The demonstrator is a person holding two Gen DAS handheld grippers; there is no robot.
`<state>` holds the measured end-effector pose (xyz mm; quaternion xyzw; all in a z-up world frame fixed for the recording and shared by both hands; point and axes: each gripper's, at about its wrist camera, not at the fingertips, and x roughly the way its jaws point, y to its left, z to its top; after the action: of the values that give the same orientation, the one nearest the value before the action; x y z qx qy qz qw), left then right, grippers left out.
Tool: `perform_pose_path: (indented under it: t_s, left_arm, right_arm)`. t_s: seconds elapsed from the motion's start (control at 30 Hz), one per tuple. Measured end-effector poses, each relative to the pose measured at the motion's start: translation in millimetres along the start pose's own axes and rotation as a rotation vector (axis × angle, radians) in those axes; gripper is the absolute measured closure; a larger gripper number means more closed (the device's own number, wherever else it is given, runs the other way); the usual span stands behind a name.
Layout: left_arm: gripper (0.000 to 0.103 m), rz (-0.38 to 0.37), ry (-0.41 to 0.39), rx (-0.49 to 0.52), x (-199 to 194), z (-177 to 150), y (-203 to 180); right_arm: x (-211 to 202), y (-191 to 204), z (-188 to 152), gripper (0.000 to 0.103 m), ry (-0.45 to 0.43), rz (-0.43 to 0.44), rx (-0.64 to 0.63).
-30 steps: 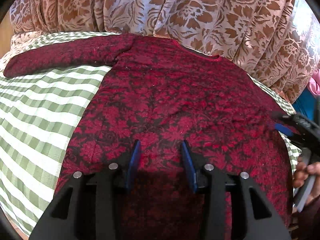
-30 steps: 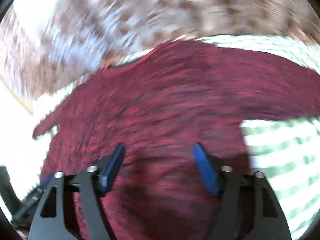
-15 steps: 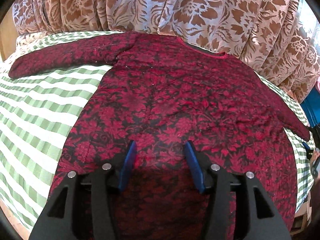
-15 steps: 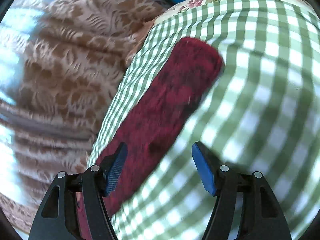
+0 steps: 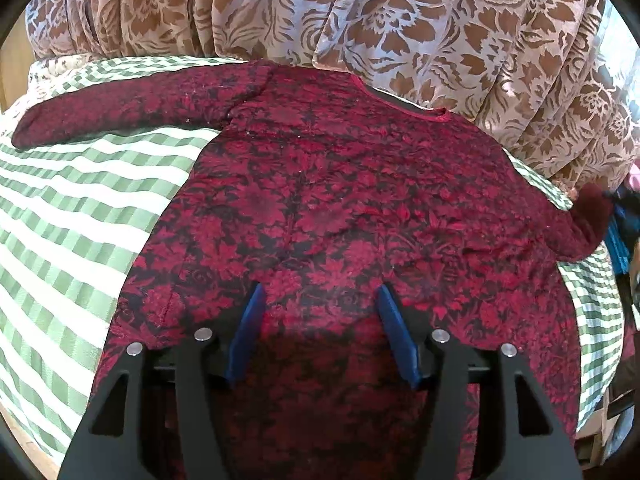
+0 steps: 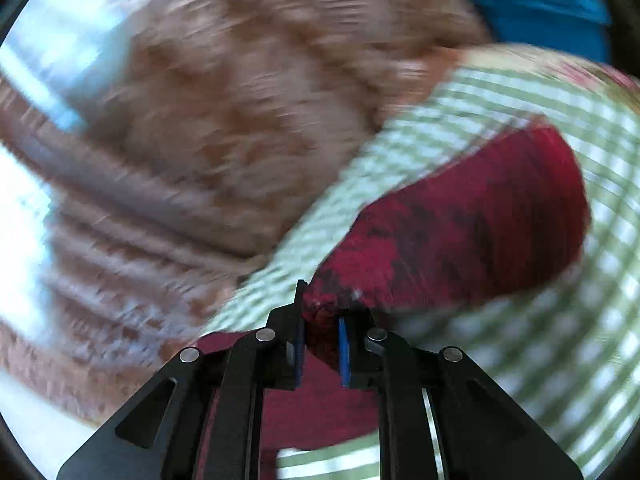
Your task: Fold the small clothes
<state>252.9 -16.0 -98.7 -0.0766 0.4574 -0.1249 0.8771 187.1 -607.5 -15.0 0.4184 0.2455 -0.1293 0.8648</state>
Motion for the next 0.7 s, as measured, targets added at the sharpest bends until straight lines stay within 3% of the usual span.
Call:
perform_pose_path:
  t_s: [0.13,0.23,0.33,0.37,0.47,0.53,0.6,0.63,0.7]
  left_arm:
    - [0.044,-0.050,0.003,-0.016,-6.6,1.0,6.9]
    - [0.044,-0.100,0.005,-0.051,-12.3,2.8,15.1]
    - [0.045,-0.146,0.004,-0.086,-16.4,7.1,22.8]
    - [0.045,-0.156,0.002,-0.094,-17.3,9.0,24.6]
    - [0.045,-0.197,-0.011,-0.125,-22.1,18.5,31.7]
    - [0.044,-0.216,-0.026,-0.136,-25.0,25.1,35.7]
    - [0.044,-0.224,-0.042,-0.145,-26.1,34.7,40.6]
    - [0.044,-0.225,-0.050,-0.148,-24.9,41.1,42.8]
    - [0.044,-0.227,-0.054,-0.151,-20.4,51.7,45.8]
  right_arm:
    - [25.2,77.7,-23.8,0.091,0.067,0.096,-0.130]
    - [52.2,135.4,-60.3,0.091,0.148,0.146,-0.232]
    - [80.6,187.3,-107.7,0.091,0.236,0.173,-0.340]
    - [101.4,215.9,-141.5,0.091,0.307,0.194,-0.388]
    - [126.1,253.2,-189.9,0.091,0.399,0.211,-0.490]
    - [134.8,266.5,-210.9,0.082,0.452,0.232,-0.518]
    - [130.5,273.4,-222.9,0.038,0.468,0.264,-0.527]
    - [121.9,272.9,-222.9,0.032,0.446,0.280,-0.527]
    - [106.3,265.8,-221.5,0.032,0.435,0.300,-0.516]
